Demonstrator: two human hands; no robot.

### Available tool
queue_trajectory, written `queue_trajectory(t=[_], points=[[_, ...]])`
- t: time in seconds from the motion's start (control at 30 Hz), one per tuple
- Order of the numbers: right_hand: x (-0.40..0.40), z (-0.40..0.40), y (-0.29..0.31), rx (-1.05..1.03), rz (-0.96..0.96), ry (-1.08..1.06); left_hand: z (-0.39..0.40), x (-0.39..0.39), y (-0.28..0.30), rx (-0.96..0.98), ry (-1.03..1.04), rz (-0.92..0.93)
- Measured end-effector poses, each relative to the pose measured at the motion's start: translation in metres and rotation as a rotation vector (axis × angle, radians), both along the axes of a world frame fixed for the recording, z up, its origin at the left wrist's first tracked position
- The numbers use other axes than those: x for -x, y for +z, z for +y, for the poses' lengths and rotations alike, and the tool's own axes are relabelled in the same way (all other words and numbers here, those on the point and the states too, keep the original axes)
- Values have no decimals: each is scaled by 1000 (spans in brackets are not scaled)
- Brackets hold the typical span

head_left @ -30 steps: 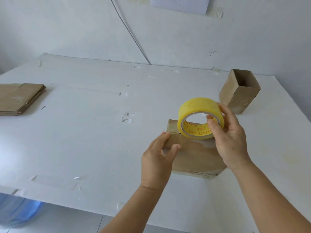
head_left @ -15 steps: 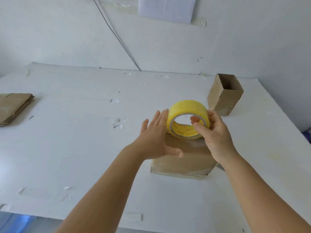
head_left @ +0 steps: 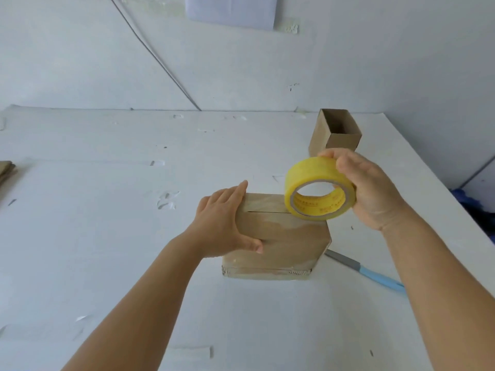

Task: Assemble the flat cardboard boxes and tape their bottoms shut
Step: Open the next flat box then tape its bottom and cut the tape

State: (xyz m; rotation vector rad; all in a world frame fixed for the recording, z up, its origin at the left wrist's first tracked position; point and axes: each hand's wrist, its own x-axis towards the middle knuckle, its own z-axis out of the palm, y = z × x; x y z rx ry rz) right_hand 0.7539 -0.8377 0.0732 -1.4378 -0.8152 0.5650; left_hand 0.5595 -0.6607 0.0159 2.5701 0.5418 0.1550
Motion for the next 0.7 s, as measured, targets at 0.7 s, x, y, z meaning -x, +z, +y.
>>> queue_trajectory(t=[0.7], points=[[-34,-29,-17,607,-422,-176,4,0,1,-58,-32,43]])
